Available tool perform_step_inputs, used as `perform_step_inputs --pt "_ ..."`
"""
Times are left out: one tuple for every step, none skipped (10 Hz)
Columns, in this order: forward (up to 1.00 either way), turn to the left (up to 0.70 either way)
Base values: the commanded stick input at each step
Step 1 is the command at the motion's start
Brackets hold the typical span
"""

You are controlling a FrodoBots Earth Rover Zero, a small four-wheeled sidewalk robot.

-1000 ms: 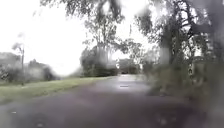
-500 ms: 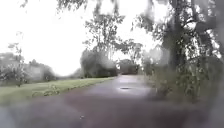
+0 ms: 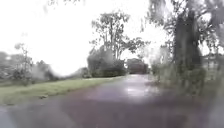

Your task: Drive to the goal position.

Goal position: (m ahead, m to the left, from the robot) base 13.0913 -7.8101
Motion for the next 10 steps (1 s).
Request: perform_step_inputs --pt "0.85 0.0" --pt "0.85 0.0" --pt "0.85 0.0" --pt "0.85 0.0" --pt "0.85 0.0" --pt "0.85 0.0" --pt "0.85 0.0" --pt "0.85 0.0" --pt "0.85 0.0" --pt "0.85 0.19"
